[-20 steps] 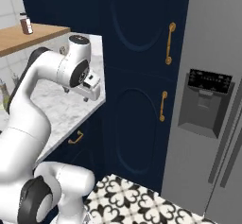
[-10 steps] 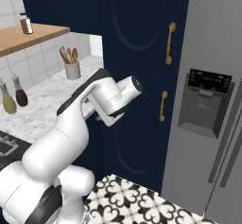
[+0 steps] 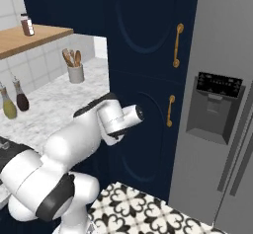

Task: Take a straw from the drawer in front and place it inside the glass cup on the dining counter.

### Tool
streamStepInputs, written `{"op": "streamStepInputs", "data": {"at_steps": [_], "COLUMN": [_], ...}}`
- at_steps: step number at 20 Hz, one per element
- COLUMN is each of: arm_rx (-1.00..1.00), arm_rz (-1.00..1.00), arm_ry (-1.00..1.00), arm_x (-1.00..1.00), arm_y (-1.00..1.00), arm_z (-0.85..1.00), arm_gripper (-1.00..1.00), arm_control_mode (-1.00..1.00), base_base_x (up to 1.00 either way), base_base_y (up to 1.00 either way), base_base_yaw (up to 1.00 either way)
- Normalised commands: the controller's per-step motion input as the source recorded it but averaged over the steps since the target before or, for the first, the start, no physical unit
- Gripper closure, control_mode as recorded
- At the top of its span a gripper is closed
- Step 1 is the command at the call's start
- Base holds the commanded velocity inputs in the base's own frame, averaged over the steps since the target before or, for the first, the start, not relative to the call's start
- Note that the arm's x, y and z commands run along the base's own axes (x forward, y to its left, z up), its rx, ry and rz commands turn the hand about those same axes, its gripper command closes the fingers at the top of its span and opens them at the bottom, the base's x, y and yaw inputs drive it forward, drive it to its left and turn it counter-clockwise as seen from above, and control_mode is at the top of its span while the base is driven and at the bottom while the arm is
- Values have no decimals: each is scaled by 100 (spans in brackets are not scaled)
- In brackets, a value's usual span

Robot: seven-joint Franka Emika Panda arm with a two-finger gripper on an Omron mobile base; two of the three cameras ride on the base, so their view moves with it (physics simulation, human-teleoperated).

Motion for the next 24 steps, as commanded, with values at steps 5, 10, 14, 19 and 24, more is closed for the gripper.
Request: {"op": "streamStepInputs", "data": {"at_steps": [5, 10, 14, 19, 24], "arm_rx": [19, 16, 14, 13, 8], "arm_rz": [7, 5, 8, 10, 9], "arm_ry": [0, -2, 0, -4, -9], "arm_x": [28, 27, 53, 45, 40], "arm_y": [34, 27, 36, 32, 31], "arm_z": [-98, -72, -53, -49, -45], "arm_gripper": [-100, -100, -100, -100, -100], "arm_control_mode": [-100, -100, -100, -100, -100], "base_base_x": [0, 0, 0, 0, 0], "base_base_y": [0, 0, 0, 0, 0], "base_base_yaw": [0, 0, 0, 0, 0]}}
